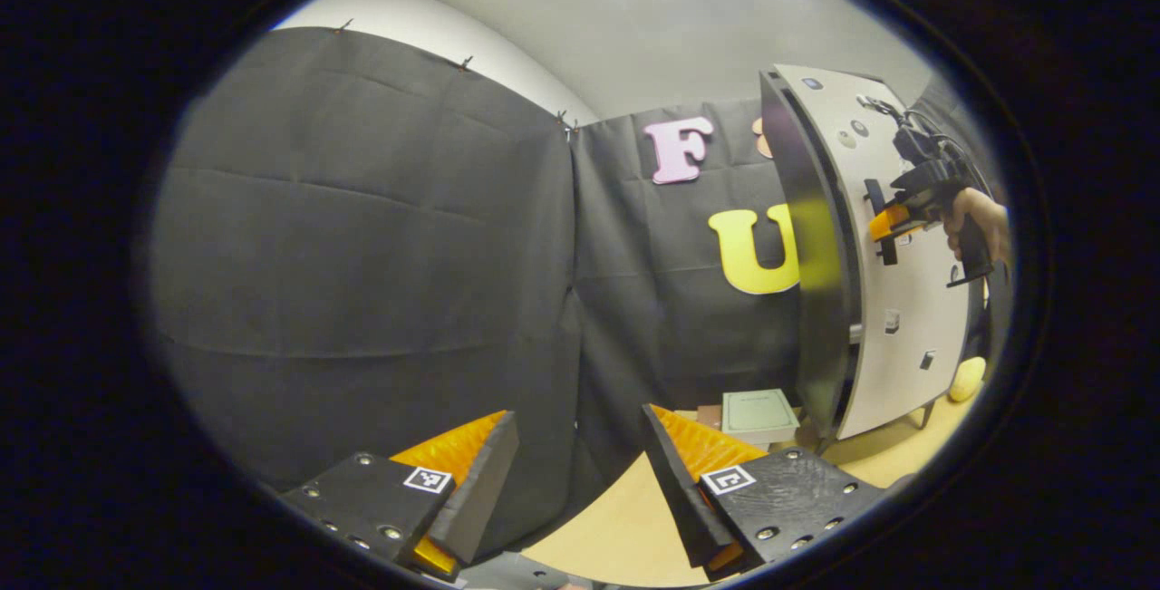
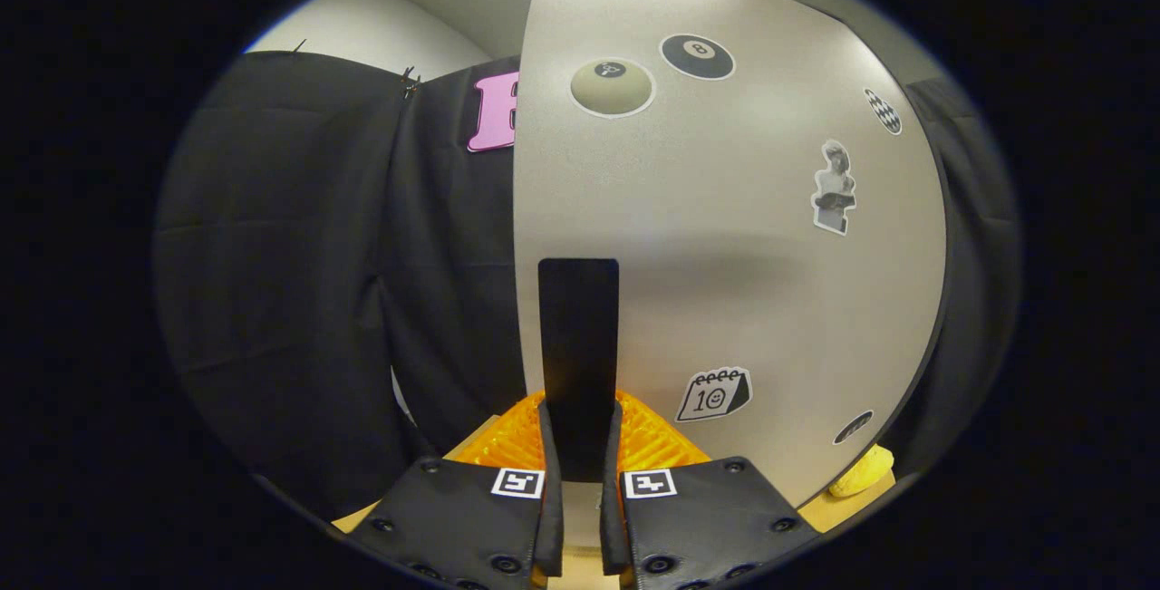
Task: Open the cabinet door with the right hand, grasp the bottle in the cabinet with the left hand and place it on the coaster, then close the cabinet door with the right hand.
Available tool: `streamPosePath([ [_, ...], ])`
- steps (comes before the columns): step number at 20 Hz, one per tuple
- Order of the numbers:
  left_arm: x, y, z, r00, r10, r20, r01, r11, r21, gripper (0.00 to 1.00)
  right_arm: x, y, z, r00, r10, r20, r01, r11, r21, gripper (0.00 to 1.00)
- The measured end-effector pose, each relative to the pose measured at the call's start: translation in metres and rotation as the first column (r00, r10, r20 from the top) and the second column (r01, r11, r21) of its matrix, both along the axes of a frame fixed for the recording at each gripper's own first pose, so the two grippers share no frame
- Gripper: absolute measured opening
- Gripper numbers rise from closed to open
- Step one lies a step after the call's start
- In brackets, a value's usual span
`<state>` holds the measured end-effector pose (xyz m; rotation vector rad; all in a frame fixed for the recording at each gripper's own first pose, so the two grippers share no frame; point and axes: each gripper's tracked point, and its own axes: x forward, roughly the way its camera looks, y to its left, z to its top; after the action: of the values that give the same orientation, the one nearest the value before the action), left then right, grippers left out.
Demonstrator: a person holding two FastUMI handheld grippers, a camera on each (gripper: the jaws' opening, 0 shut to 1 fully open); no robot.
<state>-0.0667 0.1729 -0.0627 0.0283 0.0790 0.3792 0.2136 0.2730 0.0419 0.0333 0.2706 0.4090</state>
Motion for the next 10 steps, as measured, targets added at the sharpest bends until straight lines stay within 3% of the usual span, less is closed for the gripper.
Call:
streamPosePath([
  [10,-0.001,-0.021,0.006,0.975,-0.219,0.043,0.220,0.975,-0.008,0.84,-0.007,-0.013,-0.002,0.998,0.065,-0.017,-0.065,0.997,0.046,0.18],
])
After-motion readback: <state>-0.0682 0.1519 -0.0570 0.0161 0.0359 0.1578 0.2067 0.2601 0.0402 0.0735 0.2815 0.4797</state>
